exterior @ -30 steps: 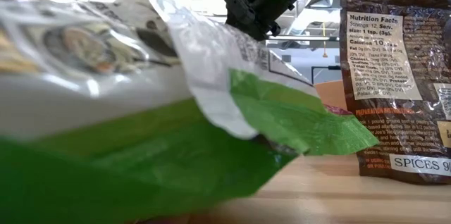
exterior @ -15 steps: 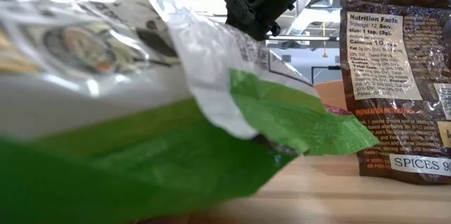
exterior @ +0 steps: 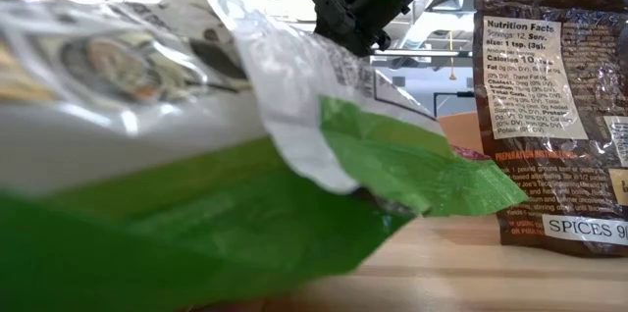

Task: Pick & Place Food Item
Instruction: Put the black seasoning can into the blue bin

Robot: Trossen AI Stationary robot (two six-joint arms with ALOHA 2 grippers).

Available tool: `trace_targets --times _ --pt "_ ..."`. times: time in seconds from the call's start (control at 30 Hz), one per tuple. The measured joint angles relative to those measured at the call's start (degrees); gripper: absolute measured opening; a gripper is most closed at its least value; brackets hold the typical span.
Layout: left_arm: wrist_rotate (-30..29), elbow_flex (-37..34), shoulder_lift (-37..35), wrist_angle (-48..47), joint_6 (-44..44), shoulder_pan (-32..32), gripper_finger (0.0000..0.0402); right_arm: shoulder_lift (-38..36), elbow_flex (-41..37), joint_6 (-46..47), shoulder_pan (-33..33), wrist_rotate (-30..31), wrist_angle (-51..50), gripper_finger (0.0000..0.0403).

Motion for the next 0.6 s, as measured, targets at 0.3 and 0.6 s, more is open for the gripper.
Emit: trace_targets --times 0.3,0.6 --pt "0.0 0.0 0.0 0.0 0.13 0.0 0.0126 0.0 0.0 0.0 0.0 0.0 0.0 0.026" --pt "-0.01 0.0 -0.34 0.04 1.07 0.0 0.0123 0.0 0.0 -0.01 0.0 0.0 -0.01 0.026"
